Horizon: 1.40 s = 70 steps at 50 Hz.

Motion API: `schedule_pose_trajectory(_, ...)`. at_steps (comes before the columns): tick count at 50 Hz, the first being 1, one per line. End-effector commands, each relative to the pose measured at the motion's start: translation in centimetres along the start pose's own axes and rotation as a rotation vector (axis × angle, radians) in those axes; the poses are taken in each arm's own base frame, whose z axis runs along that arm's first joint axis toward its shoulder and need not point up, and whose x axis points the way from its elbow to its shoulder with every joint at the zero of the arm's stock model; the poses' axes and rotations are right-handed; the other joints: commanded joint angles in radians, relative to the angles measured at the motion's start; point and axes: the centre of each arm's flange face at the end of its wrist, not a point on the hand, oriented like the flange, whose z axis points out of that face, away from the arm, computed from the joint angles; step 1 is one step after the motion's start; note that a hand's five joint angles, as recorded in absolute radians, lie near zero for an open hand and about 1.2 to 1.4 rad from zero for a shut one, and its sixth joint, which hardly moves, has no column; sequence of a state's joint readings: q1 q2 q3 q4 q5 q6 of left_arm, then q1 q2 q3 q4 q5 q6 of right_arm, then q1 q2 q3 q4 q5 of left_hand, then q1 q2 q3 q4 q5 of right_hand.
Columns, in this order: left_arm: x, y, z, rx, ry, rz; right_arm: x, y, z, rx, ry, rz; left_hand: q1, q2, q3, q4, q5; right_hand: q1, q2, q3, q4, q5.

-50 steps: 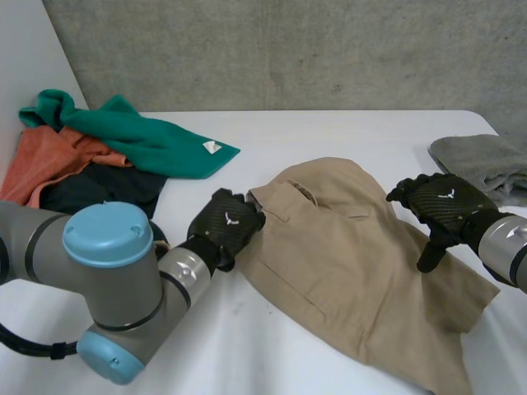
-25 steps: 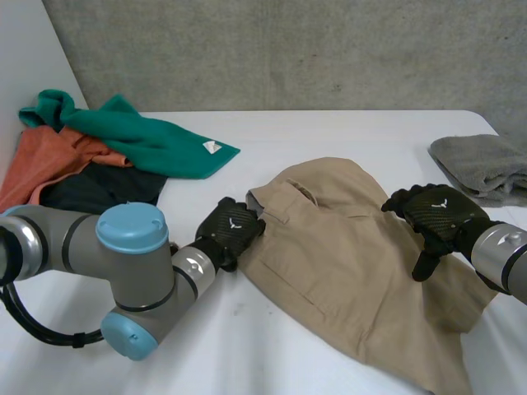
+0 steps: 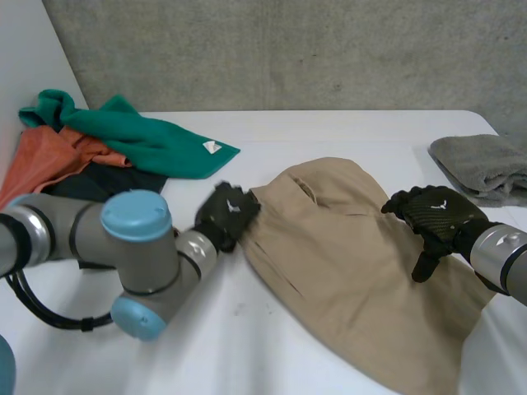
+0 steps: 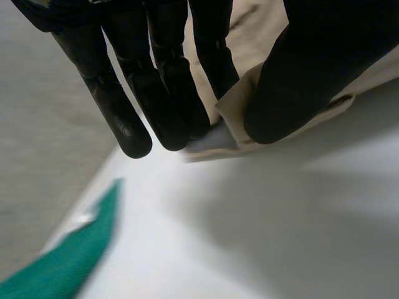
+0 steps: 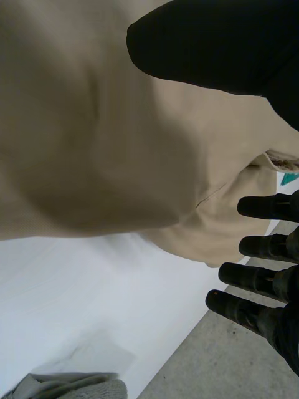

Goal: Fold the laundry.

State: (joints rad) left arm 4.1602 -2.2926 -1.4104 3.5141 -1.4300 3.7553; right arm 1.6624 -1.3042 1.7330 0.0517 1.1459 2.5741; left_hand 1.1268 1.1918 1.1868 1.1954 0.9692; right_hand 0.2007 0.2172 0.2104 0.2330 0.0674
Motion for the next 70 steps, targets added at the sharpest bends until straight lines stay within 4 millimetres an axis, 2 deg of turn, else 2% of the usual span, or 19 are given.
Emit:
schedule_pose_trajectory(1,-11.0,-4.3,1.2,0.148,-0.419,0.003,0.2,-0.4,0.0,0.012,0.007,-0.004,0.269,0.204,0.209,0.201,0.253,-0.026,-0.043,-0.036,-0.058,-0.067)
schedule_pose_trajectory(5,-14.5,-8.7,0.9,0.346,-0.536,-0.054,0.2,-0.5,0.0,0.017,0.007,-0.002,0.269,0.204,0.209,0.201,0.253,-0.026,-0.043,-0.036,-0.058,-0.067)
schedule_pose_trajectory(11,-15.6,-13.3,0.3,0.536,-0.538,-0.155,0.3,-0.6,-0.1,0.016,0.017,0.004,0.269,0.204,0.209,0.201,0.253,-0.026,-0.043,-0.036,-0.058,-0.067)
schedule_pose_trajectory(15,-12.6,-15.8,0.3,0.632,-0.405,-0.213,0.9,-0.5,0.0,0.005,0.071,0.005,0.269,0.204,0.209,0.201,0.253,-0.026,-0.043,-0.036,-0.058,-0.067)
schedule_pose_trajectory(16,-10.7,-16.4,0.3,0.656,-0.32,-0.236,1.1,-0.5,0.1,0.006,0.086,0.003,0.269,0.204,0.209,0.201,0.253,-0.026,-0.043,-0.036,-0.058,-0.067)
schedule_pose_trajectory(22,-2.5,-15.7,0.7,0.646,0.0,-0.339,2.4,-0.4,0.4,0.005,0.191,-0.008,0.269,0.204,0.209,0.201,0.253,-0.026,-0.043,-0.036,-0.058,-0.067)
schedule_pose_trajectory(25,1.4,-14.1,0.1,0.574,0.154,-0.418,2.7,-0.4,0.4,0.008,0.215,-0.012,-0.424,-0.489,-0.484,-0.493,-0.441,-0.026,-0.043,-0.036,-0.058,-0.067)
schedule_pose_trajectory(27,3.5,-13.5,-0.7,0.542,0.246,-0.451,2.9,-0.5,0.5,0.022,0.228,-0.017,-0.656,-0.722,-0.716,-0.725,-0.673,-0.026,-0.043,-0.036,-0.058,-0.067)
schedule_pose_trajectory(30,4.3,-13.5,-1.5,0.536,0.297,-0.465,3.0,-0.7,0.6,0.043,0.228,-0.022,-0.784,-0.849,-0.844,-0.852,-0.801,-0.026,-0.043,-0.036,-0.058,-0.067)
schedule_pose_trajectory(34,2.6,-15.5,-3.0,0.566,0.266,-0.468,2.7,-1.1,0.7,0.065,0.205,-0.036,-0.814,-0.879,-0.874,-0.882,-0.83,-0.026,-0.043,-0.036,-0.058,-0.067)
schedule_pose_trajectory(36,0.6,-15.7,-3.8,0.533,0.181,-0.472,2.4,-1.5,0.7,0.086,0.178,-0.05,-0.746,-0.811,-0.806,-0.815,-0.763,-0.026,-0.043,-0.036,-0.058,-0.067)
schedule_pose_trajectory(39,-2.5,-14.4,-4.7,0.429,0.037,-0.462,1.5,-2.5,0.7,0.141,0.088,-0.065,-0.699,-0.764,-0.759,-0.768,-0.716,-0.026,-0.043,-0.036,-0.058,-0.067)
schedule_pose_trajectory(43,-4.0,-12.9,-7.0,0.287,-0.077,-0.39,-0.3,-3.2,0.3,0.197,-0.078,-0.071,-0.675,-0.741,-0.735,-0.744,-0.692,-0.026,-0.043,-0.036,-0.058,-0.067)
schedule_pose_trajectory(48,-2.6,-8.9,-9.5,0.055,-0.111,-0.268,-1.3,-4.0,-0.4,0.256,-0.161,-0.157,-0.675,-0.741,-0.735,-0.744,-0.692,-0.026,-0.043,-0.036,-0.058,-0.067)
schedule_pose_trajectory(52,-2.0,-5.6,-10.9,-0.103,-0.158,-0.212,-1.3,-3.4,0.4,0.253,-0.154,-0.281,-0.667,-0.732,-0.727,-0.735,-0.684,-0.022,-0.038,-0.032,-0.054,-0.063)
schedule_pose_trajectory(57,-1.9,-1.8,-12.1,-0.257,-0.203,-0.221,-3.3,-1.9,2.9,0.228,-0.201,-0.467,-0.684,-0.749,-0.744,-0.753,-0.701,0.034,0.018,0.024,0.002,-0.007)
schedule_pose_trajectory(64,-1.7,1.5,-11.1,-0.339,-0.194,-0.295,-4.1,-0.1,6.4,0.193,-0.184,-0.523,-0.679,-0.744,-0.739,-0.747,-0.695,0.125,0.108,0.115,0.092,0.083)
schedule_pose_trajectory(68,-1.2,2.2,-9.7,-0.323,-0.173,-0.312,-4.2,0.0,7.6,0.248,-0.144,-0.555,-0.57,-0.635,-0.63,-0.639,-0.587,0.386,0.369,0.376,0.354,0.345)
schedule_pose_trajectory(70,-1.2,2.2,-9.2,-0.308,-0.174,-0.312,-4.2,-0.3,8.0,0.281,-0.121,-0.564,-0.491,-0.556,-0.551,-0.56,-0.508,0.714,0.697,0.704,0.681,0.672)
